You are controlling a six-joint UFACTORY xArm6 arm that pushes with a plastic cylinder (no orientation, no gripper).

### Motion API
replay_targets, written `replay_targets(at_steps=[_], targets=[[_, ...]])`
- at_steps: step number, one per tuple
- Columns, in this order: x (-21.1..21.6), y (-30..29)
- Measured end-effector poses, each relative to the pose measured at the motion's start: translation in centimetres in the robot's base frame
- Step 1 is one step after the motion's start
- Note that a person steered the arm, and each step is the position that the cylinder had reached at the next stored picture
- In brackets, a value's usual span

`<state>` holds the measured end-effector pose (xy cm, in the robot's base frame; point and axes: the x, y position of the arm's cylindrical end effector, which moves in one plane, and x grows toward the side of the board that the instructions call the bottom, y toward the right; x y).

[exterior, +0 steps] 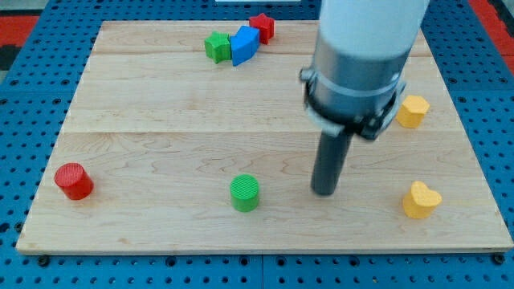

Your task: Push the green circle to the top right of the red circle

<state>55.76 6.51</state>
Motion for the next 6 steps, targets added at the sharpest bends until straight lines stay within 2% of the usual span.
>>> replay_targets(at_steps=[1,2,3,6], targets=[[0.4,-7.3],[-0.2,-11.8],[-3.8,-15.9],[-11.0,-16.3]])
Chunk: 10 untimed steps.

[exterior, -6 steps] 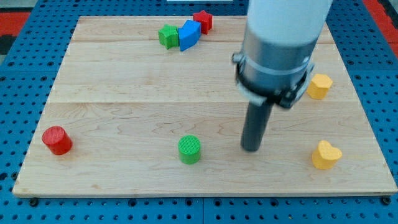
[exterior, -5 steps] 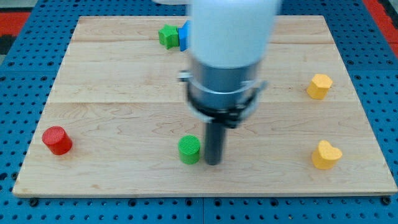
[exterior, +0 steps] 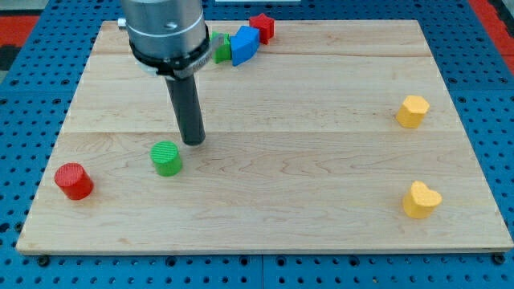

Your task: Push the green circle to the top right of the red circle

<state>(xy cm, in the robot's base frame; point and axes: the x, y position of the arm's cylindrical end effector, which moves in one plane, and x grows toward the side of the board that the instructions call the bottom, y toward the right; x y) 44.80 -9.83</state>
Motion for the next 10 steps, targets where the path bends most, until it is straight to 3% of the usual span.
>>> replay_targets(at_steps=[2,3,4,5,6,7,8,9,10], targets=[[-9.0,-6.2],[-9.5,-6.4],[-3.5,-3.6],[-0.9,1.9],[7.0,5.9],[6.4,-1.9],[2.4,-5.6],[4.4,-5.6],[3.1,-10.3]])
